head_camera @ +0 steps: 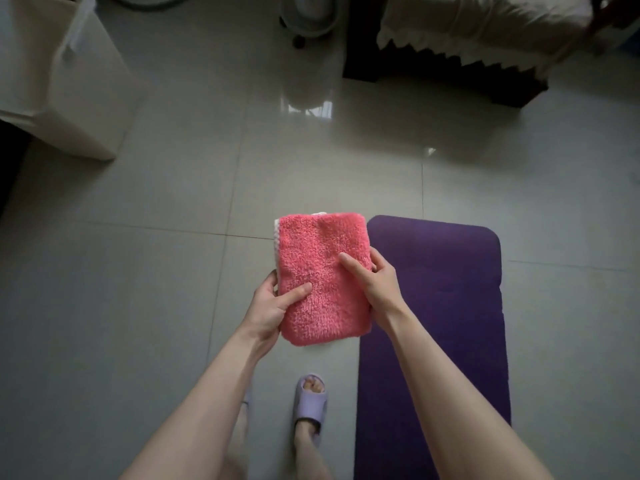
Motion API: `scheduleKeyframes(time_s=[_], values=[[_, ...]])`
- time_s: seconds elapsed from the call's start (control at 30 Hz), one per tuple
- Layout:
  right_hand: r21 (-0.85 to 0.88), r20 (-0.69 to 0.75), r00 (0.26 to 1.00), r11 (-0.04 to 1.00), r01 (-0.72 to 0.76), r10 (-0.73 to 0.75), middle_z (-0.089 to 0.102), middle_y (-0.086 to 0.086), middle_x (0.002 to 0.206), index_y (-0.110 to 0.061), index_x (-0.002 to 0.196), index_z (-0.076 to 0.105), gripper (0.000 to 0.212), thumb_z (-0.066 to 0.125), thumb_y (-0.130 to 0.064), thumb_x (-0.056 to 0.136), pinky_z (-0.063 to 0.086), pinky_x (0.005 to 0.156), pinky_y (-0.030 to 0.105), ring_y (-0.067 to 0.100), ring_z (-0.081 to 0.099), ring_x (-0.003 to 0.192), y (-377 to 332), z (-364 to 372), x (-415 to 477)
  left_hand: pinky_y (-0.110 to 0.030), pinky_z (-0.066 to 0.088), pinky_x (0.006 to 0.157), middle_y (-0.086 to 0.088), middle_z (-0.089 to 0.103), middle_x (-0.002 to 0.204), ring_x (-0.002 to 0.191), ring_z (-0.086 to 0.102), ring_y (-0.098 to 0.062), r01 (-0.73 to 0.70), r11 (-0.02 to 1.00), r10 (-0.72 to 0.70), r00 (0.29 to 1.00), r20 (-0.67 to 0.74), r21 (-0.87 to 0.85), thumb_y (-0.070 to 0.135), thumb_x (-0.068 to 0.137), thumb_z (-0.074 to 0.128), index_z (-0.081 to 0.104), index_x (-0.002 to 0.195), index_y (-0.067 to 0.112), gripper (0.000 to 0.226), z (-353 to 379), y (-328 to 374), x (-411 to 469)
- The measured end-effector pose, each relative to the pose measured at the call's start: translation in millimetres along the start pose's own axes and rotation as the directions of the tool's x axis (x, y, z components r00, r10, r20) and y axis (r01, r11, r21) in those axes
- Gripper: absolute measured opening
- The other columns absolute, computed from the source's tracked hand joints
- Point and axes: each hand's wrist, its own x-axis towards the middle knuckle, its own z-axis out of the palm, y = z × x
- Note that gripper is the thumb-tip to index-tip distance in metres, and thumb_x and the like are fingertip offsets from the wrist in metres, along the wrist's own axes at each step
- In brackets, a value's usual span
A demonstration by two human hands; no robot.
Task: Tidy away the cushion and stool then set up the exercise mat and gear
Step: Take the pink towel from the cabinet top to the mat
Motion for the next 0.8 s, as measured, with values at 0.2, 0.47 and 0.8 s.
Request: scheduleKeyframes(time_s=[0.2, 0.47, 0.8], values=[[0.043, -0.045, 0.999, 0.999, 0.006, -0.004, 0.073, 0.001, 0.093, -0.019, 0.098, 0.067, 0.020, 0.075, -0.017, 0.079, 0.059, 0.072, 0.029, 0.015, 0.070, 0.081, 45, -46, 67, -0.032, 0.054, 0.074, -0.006, 0.068, 0.103, 0.089, 0.067, -0.019, 0.023, 0.999, -0.023, 1.000, 0.003, 0.045, -0.002, 0.077, 0.067, 0.057, 0.106, 0.017, 0.036, 23, -48, 77], [0.061, -0.088, 0.996, 0.998, 0.026, -0.020, 0.072, 0.000, 0.091, -0.019, 0.098, 0.066, 0.021, 0.075, -0.015, 0.079, 0.058, 0.068, 0.027, 0.013, 0.070, 0.079, 145, -80, 198, -0.034, 0.055, 0.080, -0.009, 0.067, 0.106, 0.092, 0.067, -0.020, 0.028, 0.996, -0.031, 0.999, 0.036, 0.090, 0.001, 0.076, 0.068, 0.055, 0.109, 0.015, 0.038, 5, -137, 222], [0.058, -0.139, 0.989, 0.997, 0.054, -0.046, 0.071, 0.003, 0.103, -0.014, 0.114, 0.063, 0.038, 0.075, -0.019, 0.079, 0.057, 0.066, 0.025, 0.017, 0.070, 0.086, 284, -116, 357, -0.035, 0.055, 0.076, -0.008, 0.065, 0.111, 0.097, 0.066, -0.025, 0.022, 0.978, -0.041, 0.995, 0.090, 0.205, 0.007, 0.080, 0.069, 0.053, 0.117, 0.015, 0.041, -30, -242, 399]])
